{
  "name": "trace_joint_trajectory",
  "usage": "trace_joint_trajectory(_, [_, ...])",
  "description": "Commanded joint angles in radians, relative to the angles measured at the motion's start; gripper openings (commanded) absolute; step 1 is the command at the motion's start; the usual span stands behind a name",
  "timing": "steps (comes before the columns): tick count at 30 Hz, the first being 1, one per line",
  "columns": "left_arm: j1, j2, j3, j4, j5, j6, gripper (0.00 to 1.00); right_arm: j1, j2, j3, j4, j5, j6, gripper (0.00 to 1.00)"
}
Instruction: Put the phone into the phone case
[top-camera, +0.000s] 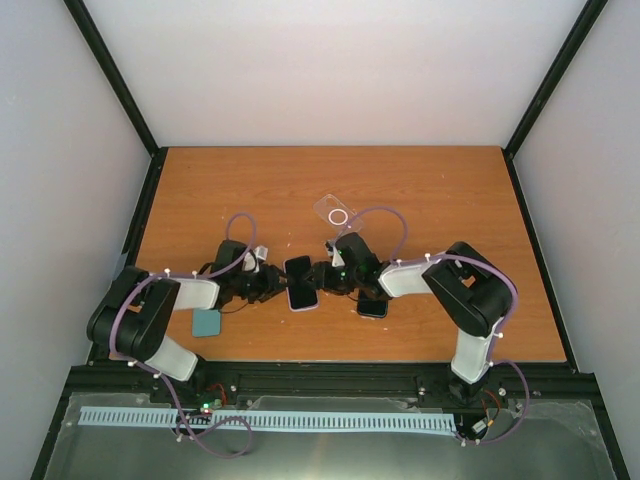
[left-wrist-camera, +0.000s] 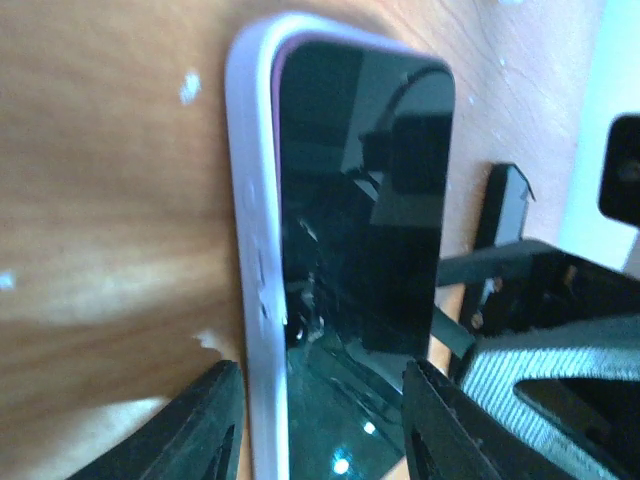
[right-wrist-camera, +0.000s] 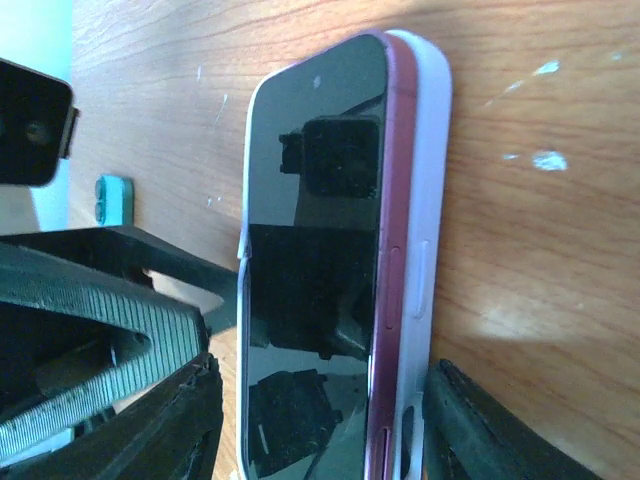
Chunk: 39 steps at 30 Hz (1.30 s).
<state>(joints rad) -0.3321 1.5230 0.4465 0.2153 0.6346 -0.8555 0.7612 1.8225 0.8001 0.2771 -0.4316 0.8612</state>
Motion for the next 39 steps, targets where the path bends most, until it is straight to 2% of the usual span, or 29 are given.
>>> trace_joint_trajectory(1, [0.000, 0.020, -0.084, 0.180, 0.115, -0.066, 0.44, -0.009, 0.006, -0.011, 0.089, -0.081, 0.042, 0.55])
trace_joint_trajectory(11, [-0.050, 0.009, -0.112, 0.245, 0.155, -0.128, 0.44, -0.026, -0.009, -0.104, 0.438, -0.243, 0.293, 0.55])
trace_joint_trajectory(17, [-0.051, -0.017, -0.099, 0.149, 0.105, -0.081, 0.49, -0.026, -0.009, -0.159, 0.595, -0.281, 0.399, 0.55])
trace_joint_trajectory(21, [-0.051, -0.027, -0.101, 0.109, 0.074, -0.057, 0.52, -0.020, -0.007, -0.184, 0.609, -0.291, 0.417, 0.55])
trace_joint_trajectory(29, [-0.051, -0.042, -0.127, 0.089, 0.048, -0.049, 0.53, -0.014, 0.034, -0.173, 0.528, -0.321, 0.350, 0.55])
trace_joint_trajectory(31, [-0.051, -0.044, -0.129, 0.089, 0.049, -0.052, 0.53, -0.014, 0.040, -0.171, 0.530, -0.319, 0.348, 0.51])
trace_joint_trajectory(39, [-0.052, -0.048, -0.123, 0.077, 0.049, -0.060, 0.53, -0.014, 0.050, -0.156, 0.506, -0.287, 0.318, 0.22])
